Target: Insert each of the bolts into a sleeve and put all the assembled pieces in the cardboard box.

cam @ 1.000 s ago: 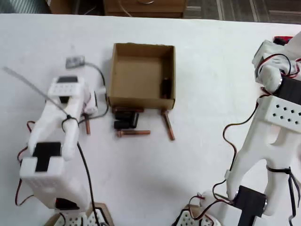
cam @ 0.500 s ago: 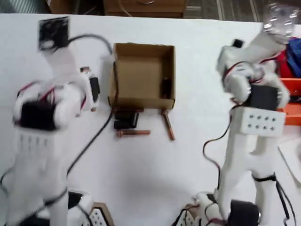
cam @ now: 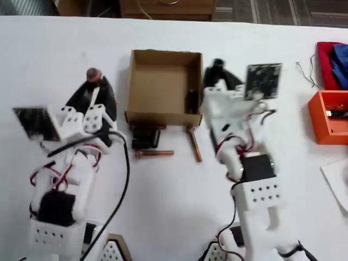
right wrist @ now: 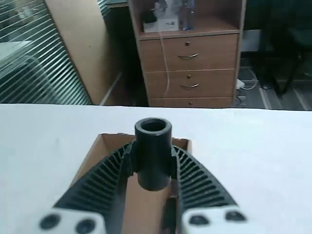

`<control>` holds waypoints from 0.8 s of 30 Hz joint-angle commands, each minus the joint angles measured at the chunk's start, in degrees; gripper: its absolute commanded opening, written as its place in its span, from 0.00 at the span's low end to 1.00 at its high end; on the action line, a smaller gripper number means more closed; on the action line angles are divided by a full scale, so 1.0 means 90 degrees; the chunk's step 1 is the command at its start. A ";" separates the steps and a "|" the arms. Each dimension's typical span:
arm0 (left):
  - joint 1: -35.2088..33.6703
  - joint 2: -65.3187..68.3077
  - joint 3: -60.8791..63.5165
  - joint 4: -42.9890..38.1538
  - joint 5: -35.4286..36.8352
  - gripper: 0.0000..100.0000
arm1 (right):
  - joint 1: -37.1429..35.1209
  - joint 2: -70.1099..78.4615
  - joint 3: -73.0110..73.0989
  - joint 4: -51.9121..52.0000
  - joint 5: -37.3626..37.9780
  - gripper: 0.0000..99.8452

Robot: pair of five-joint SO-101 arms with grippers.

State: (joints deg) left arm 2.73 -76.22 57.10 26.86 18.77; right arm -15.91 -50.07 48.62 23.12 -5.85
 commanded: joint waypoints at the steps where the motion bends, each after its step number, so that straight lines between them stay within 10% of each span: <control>1: 0.0352 -0.0215 -0.0405 -0.0430 0.0059 0.03 | -0.0493 -0.0259 0.0205 -0.0777 0.0020 0.02; 24: 0.1768 0.2784 -0.3346 -0.0420 0.0029 0.03 | -0.1431 -0.0317 0.0811 -0.1900 0.1192 0.02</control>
State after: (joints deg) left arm 18.11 -53.45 30.99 24.92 18.86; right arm -28.75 -50.24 56.44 7.65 4.26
